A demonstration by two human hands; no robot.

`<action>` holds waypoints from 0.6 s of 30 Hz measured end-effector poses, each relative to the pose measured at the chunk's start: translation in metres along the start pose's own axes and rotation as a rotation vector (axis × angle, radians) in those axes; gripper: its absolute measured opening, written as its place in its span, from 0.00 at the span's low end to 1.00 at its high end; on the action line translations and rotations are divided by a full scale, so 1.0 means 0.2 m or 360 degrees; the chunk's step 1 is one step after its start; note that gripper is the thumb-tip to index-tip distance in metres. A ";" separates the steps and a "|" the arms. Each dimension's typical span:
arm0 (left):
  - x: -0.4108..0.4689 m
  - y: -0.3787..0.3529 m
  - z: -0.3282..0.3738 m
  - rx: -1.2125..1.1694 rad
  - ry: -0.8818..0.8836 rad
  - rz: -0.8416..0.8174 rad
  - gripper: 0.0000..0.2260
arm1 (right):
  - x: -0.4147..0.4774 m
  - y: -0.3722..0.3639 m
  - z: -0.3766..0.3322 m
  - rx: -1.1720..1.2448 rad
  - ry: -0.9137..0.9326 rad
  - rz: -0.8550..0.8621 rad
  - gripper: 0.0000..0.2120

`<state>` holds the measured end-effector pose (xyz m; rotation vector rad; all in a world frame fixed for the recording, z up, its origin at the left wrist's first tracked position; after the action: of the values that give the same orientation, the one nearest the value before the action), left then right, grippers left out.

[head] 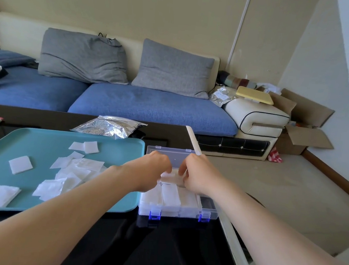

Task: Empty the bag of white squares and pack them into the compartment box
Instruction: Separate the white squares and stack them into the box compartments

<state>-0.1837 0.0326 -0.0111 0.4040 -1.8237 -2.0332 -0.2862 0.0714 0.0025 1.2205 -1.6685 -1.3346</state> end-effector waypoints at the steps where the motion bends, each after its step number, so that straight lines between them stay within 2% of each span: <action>1: 0.01 0.00 0.00 0.0018 -0.0012 -0.0016 0.20 | 0.00 0.00 -0.01 0.0009 -0.0002 -0.0016 0.08; 3: 0.01 0.00 0.01 0.0029 -0.0033 -0.0051 0.19 | 0.00 -0.01 -0.02 0.0065 -0.0015 -0.0068 0.07; 5: 0.01 0.00 0.01 0.0023 -0.0046 -0.0056 0.17 | 0.01 -0.01 -0.01 0.0172 -0.0074 -0.0133 0.15; 7: 0.00 0.00 0.00 0.0007 -0.0046 -0.0042 0.14 | 0.01 -0.01 -0.01 0.0245 -0.0130 -0.0150 0.18; 10: 0.00 0.01 -0.01 -0.0035 -0.0029 -0.0013 0.13 | 0.02 -0.01 0.00 0.0275 -0.0164 -0.0071 0.15; 13: -0.01 0.03 0.00 -0.0058 -0.0060 0.0053 0.12 | 0.03 0.01 -0.01 0.0184 -0.0149 0.0074 0.06; 16: -0.03 0.07 0.02 -0.0137 -0.0084 0.0154 0.13 | 0.03 0.02 -0.03 0.0213 -0.0121 0.0142 0.05; 18: -0.03 0.09 0.03 -0.0245 -0.0064 0.0221 0.15 | 0.03 0.01 -0.05 0.0235 -0.0098 0.0080 0.06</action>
<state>-0.1790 0.0398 0.0077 0.1886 -1.6542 -2.0807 -0.2803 0.0632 0.0058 1.2225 -1.8573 -1.2485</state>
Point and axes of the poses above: each hand's wrist, its own x-axis towards the middle knuckle, its own y-axis out of the back of the hand, z = x × y, the point moved 10 cm from there along x, towards the middle knuckle, and after that the axes turned 12 degrees about -y, right-handed, at the moved point
